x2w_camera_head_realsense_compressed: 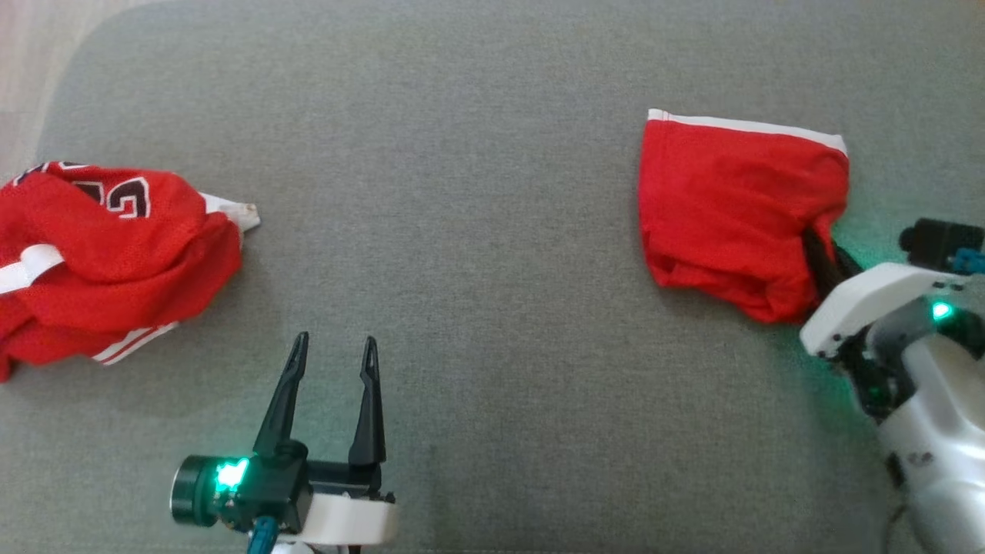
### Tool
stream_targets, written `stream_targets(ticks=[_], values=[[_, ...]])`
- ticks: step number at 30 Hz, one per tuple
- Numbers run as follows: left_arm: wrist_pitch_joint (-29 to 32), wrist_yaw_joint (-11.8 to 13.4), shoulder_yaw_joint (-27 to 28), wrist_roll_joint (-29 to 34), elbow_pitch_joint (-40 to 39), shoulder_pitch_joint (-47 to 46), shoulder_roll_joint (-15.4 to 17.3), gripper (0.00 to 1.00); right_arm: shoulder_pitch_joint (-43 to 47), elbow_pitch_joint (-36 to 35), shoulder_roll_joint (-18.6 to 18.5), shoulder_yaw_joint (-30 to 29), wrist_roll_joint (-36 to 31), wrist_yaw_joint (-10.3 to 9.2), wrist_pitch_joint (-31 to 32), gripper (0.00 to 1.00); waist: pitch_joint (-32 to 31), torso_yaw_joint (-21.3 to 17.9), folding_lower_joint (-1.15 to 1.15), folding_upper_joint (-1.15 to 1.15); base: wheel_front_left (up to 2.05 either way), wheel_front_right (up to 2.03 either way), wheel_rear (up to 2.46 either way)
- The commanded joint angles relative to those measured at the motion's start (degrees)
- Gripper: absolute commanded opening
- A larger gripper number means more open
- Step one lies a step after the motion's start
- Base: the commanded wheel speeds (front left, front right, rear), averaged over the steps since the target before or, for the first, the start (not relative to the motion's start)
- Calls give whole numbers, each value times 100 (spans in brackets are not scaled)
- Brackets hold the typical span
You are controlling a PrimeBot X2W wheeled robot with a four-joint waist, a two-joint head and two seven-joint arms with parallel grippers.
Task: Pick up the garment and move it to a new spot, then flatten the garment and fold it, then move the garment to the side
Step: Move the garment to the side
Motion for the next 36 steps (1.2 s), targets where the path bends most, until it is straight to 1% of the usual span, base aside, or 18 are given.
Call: stream_targets(ticks=[1,5,10,11,15,17,21,25,28,29,30,31,34,36], values=[[-29,40,185,-9,-174,-180,-14,100,-80,-171,-341,150,40,39,-67,0,80,-80,-1,0,0,0,0],[-29,18,216,35,-260,-284,-14,100,-230,-364,-1054,323,70,39,65,0,405,-337,-1,0,0,0,0],[-29,-107,128,124,-283,-646,-14,100,-467,-641,-2023,280,178,39,181,0,915,-625,-1,0,0,0,0],[-29,-107,128,124,-283,-646,-14,100,-467,-641,-2023,280,178,39,181,0,915,-625,-1,0,0,0,0],[-29,-184,106,241,-232,-962,-13,100,-599,-816,-2688,318,214,39,295,0,1273,-791,-1,0,0,0,0],[-29,-215,108,284,-211,-1099,-9,100,-678,-841,-2995,326,89,39,263,0,1414,-840,-1,0,0,0,0],[-29,-267,87,328,-180,-1300,-9,100,-862,-913,-3399,310,-220,39,262,0,1633,-922,-1,0,0,0,0],[-29,-293,-4,337,-141,-1464,-10,100,-1029,-894,-3635,136,-510,39,281,0,1775,-902,-1,0,0,0,0],[-29,-290,-75,294,-105,-1548,-11,100,-1106,-850,-3732,-28,-716,39,331,0,1829,-840,-1,0,0,0,0],[-29,-288,-93,271,-91,-1567,-12,100,-1122,-816,-3752,-97,-787,39,364,29,1831,-811,-1,0,0,0,0],[-29,-281,-111,241,-79,-1582,-12,100,-1136,-771,-3765,-185,-868,39,390,98,1823,-779,-1,0,0,0,0],[-29,-270,-129,210,-70,-1594,-12,100,-1141,-729,-3775,-271,-973,39,399,100,1805,-743,-1,0,0,0,0],[-29,-204,-155,119,-64,-1588,-13,100,-1083,-688,-3750,-438,-1356,39,360,100,1675,-642,-1,0,0,0,0],[-29,-157,-155,77,-66,-1547,-13,100,-1003,-717,-3642,-538,-1627,39,273,100,1521,-582,-1,0,0,0,0]])
